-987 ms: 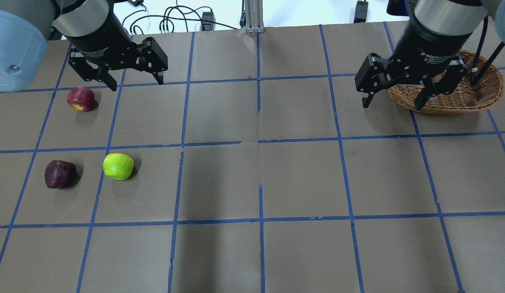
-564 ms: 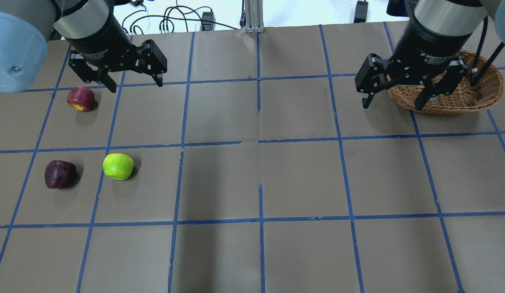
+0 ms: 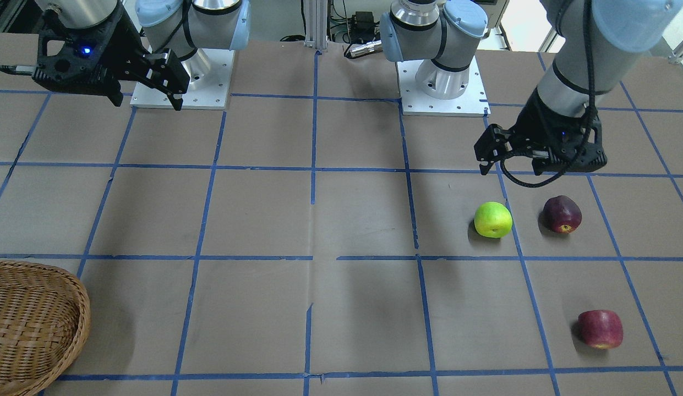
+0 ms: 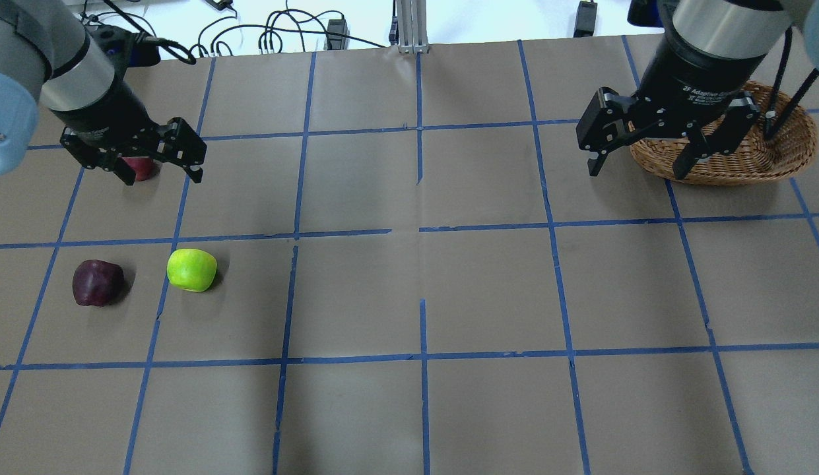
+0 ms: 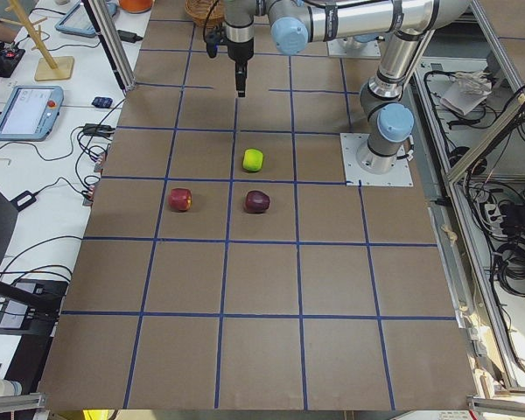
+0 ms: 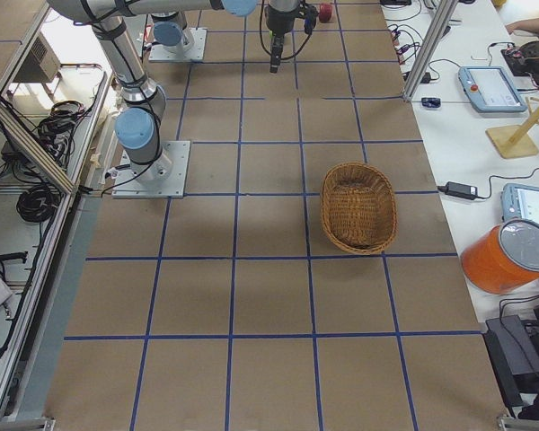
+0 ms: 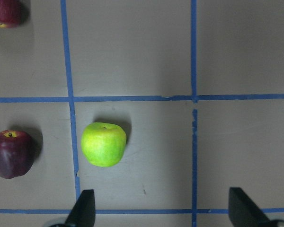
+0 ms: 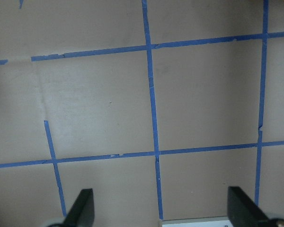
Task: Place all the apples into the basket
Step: 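Reach the left gripper down and grasp the green apple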
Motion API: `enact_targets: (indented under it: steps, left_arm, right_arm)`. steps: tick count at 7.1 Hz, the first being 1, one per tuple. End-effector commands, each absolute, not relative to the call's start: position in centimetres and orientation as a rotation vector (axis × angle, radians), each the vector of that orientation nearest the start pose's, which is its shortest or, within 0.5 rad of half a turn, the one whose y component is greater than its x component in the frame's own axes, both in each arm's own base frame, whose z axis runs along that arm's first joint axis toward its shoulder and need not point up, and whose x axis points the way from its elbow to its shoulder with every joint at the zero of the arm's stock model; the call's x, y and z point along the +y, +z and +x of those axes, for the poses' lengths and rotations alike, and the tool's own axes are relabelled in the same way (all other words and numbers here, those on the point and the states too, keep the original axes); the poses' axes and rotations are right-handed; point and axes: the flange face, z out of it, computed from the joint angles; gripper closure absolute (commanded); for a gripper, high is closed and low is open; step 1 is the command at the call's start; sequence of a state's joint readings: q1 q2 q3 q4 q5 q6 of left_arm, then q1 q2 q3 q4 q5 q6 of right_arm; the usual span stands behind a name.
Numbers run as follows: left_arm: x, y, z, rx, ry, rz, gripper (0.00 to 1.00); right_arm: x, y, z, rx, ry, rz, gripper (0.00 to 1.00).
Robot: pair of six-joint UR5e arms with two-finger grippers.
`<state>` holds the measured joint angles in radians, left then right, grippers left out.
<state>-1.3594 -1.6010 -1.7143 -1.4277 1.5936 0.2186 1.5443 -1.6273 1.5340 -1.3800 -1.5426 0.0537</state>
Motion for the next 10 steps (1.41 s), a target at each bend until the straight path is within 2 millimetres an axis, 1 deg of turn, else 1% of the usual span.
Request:
enact_targets:
  steps: [1,2,3,4,5,6,7,9,10]
  left_arm:
    - [-51.6,31.3,1.4,3.099,0.066,0.145,0.0]
    - [-51.2,27.5,1.6,3.076,0.035,0.268,0.0]
    - [-50.7,24.4,2.2,3.08,0.043,0.296,0.0]
    - [-49.5,21.1,1.9,3.103,0.137,0.313,0.0]
    - [-49.5,19.3,2.0,3.108,0.184,0.32,0.0]
    - [-49.7,18.6,2.0,3.109,0.199,0.321,0.0]
    - [-49.7,18.5,2.0,3.104,0.163,0.312,0.03]
    - [-50.1,18.9,1.9,3.118,0.133,0.271,0.75]
    - [-50.7,19.9,1.5,3.131,0.105,0.132,0.88]
  right_arm:
    - [-45.8,51.4,12.4,3.109,0.158,0.126,0.0]
    - [-45.6,50.8,12.4,3.108,0.175,0.131,0.0]
    - [-45.7,50.7,12.3,3.108,0.173,0.131,0.0]
    - [-45.7,50.7,12.3,3.108,0.175,0.129,0.0]
    - [-45.7,50.5,12.3,3.108,0.18,0.129,0.0]
    - [-45.7,50.5,12.3,3.108,0.18,0.129,0.0]
    - [-45.7,50.6,12.3,3.108,0.177,0.131,0.0]
    - [-45.7,50.5,12.3,3.107,0.18,0.131,0.0]
    - [-45.8,50.5,12.3,3.107,0.18,0.131,0.0]
